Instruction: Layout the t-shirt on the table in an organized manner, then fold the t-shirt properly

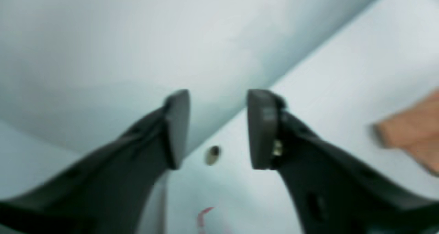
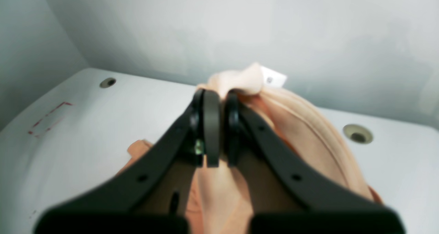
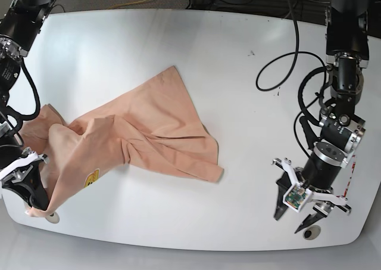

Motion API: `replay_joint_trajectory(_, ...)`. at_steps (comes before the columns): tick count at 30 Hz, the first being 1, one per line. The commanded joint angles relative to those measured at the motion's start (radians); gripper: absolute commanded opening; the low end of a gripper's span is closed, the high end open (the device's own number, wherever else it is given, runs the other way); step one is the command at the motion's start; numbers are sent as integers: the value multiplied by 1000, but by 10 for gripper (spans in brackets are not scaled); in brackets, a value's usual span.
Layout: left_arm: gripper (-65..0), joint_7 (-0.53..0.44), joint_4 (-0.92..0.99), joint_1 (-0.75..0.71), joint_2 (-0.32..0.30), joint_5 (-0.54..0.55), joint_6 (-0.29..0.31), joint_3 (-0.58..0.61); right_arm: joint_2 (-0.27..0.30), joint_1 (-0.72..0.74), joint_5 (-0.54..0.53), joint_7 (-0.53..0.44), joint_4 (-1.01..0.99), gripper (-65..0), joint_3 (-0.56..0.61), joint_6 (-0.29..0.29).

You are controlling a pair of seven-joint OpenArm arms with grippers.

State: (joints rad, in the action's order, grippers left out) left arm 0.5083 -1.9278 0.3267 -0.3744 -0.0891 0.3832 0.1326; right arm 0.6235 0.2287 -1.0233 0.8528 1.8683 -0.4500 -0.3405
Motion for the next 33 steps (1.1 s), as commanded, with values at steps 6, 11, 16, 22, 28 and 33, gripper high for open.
replay_joint_trajectory(6,-205,-17,17,-51,124,45,-13,-9,-11,-2,-7,-37,12,-650,-8,-1)
replay_joint_trajectory(11,-183,2,87,-90,165,119,-19,-11,-15,-2,-2,-36,11,-650,29,1)
replay_joint_trajectory(16,-183,11,181,-99,220,136,-17,-12,-18,-2,42,-36,11,-650,40,2)
replay_joint_trajectory(22,-183,2,252,-123,256,136,-17,-11,-41,2,90,-36,-6,-650,40,4)
replay_joint_trajectory(28,-184,2,258,-123,274,134,-17,-11,-50,54,151,-40,-114,-650,40,2)
replay_joint_trajectory(33,-184,2,255,-130,274,134,-17,-11,-106,165,251,-39,-266,-650,41,-1)
